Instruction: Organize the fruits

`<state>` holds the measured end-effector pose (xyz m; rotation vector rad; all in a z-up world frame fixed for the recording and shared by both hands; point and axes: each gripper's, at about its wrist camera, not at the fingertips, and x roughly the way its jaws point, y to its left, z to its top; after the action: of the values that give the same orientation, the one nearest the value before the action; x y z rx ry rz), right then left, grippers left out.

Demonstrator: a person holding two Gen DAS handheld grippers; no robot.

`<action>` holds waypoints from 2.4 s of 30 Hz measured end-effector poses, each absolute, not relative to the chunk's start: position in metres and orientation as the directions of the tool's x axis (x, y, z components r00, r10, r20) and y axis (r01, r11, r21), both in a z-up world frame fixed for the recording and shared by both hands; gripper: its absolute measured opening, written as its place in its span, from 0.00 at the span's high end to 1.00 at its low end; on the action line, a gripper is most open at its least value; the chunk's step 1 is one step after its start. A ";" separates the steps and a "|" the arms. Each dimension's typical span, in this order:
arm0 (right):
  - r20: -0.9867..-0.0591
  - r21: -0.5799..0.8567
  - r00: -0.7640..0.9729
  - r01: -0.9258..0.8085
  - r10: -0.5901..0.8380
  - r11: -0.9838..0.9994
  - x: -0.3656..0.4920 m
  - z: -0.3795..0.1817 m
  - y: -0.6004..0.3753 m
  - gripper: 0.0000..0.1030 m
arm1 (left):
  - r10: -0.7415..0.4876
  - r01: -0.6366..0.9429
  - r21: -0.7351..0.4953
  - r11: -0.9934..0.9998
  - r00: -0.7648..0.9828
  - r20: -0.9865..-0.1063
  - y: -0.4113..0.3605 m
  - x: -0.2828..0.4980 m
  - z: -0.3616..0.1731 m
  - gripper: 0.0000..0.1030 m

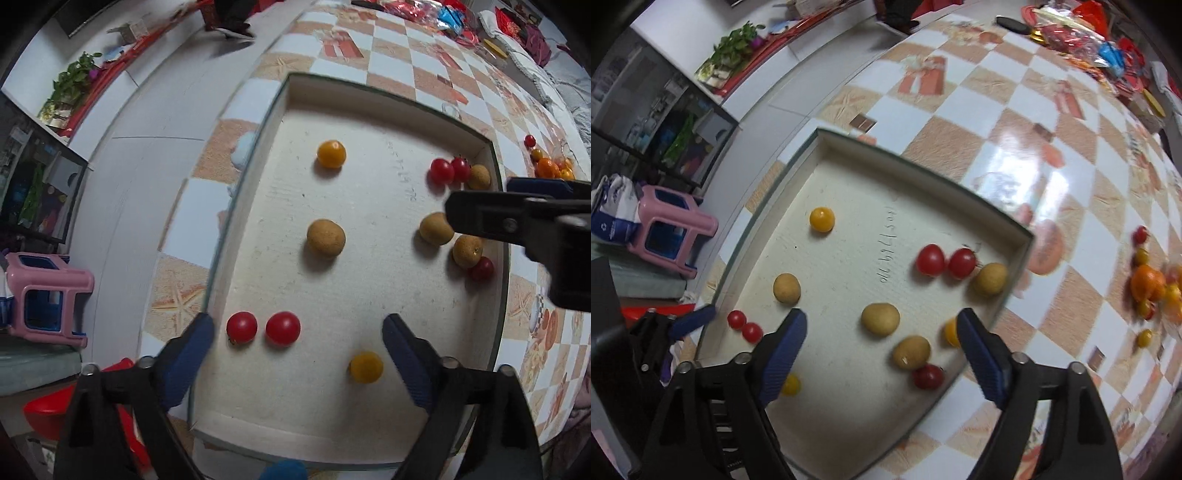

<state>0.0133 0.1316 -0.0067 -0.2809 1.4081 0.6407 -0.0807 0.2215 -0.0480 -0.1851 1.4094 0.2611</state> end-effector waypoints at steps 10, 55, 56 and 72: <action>-0.979 0.167 0.019 -0.505 0.204 0.847 -0.005 0.040 0.088 0.00 | 0.084 -0.257 0.045 0.965 0.146 -0.986 0.207 -0.085 -0.015 0.00; -0.992 0.109 -0.001 -0.529 0.128 0.841 -0.048 0.093 0.065 0.00 | 0.077 -0.103 0.068 0.992 0.093 -0.993 0.169 -0.125 0.067 0.00; -0.992 0.111 -0.005 -0.530 0.128 0.841 -0.048 0.092 0.065 0.00 | 0.077 -0.103 0.067 0.992 0.093 -0.993 0.169 -0.125 0.067 0.00; -0.992 0.118 -0.018 -0.536 0.128 0.836 -0.049 0.089 0.068 0.00 | 0.092 -0.071 0.085 0.994 0.091 -0.992 0.162 -0.121 0.068 0.00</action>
<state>-0.0494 0.0678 0.0894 -0.3400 1.5041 0.5441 -0.1215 0.1623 0.0683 0.0169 1.4751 0.1207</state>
